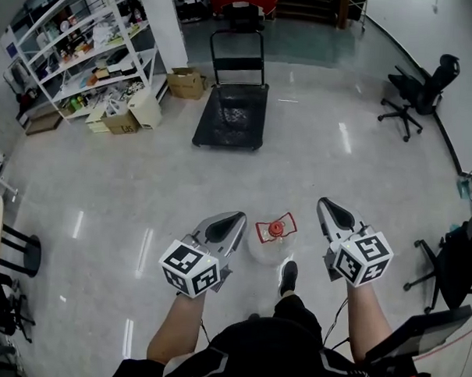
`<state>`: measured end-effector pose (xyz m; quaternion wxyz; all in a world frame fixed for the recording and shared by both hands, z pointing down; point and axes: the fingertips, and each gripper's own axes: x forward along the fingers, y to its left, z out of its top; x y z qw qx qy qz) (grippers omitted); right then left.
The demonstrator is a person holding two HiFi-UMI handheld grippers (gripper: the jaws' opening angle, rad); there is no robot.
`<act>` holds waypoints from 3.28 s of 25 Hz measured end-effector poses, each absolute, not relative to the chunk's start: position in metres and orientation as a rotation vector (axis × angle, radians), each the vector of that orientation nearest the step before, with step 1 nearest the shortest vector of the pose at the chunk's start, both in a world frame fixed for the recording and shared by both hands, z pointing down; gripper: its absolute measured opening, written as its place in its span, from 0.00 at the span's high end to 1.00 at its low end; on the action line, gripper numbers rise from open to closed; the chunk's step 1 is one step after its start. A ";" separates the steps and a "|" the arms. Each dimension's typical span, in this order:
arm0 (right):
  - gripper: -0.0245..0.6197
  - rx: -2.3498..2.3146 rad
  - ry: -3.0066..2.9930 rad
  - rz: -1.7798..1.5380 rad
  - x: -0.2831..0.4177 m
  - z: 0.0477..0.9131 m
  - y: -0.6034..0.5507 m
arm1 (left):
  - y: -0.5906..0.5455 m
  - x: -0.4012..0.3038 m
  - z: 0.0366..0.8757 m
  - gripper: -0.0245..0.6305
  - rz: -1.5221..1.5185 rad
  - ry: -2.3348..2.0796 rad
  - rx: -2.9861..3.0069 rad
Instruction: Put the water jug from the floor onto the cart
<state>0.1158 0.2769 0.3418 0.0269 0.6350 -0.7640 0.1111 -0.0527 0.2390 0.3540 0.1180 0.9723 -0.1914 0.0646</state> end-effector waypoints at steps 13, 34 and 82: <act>0.95 1.742 -2.489 0.440 0.238 0.382 0.110 | 0.093 0.067 0.384 0.96 0.215 -0.752 2.686; 0.80 1.467 -2.072 1.038 0.241 0.700 0.063 | 0.031 0.055 0.702 0.85 0.544 -0.717 2.154; 0.83 1.343 -1.951 1.364 0.178 0.687 0.077 | 0.046 0.037 0.704 0.85 0.575 -0.590 1.910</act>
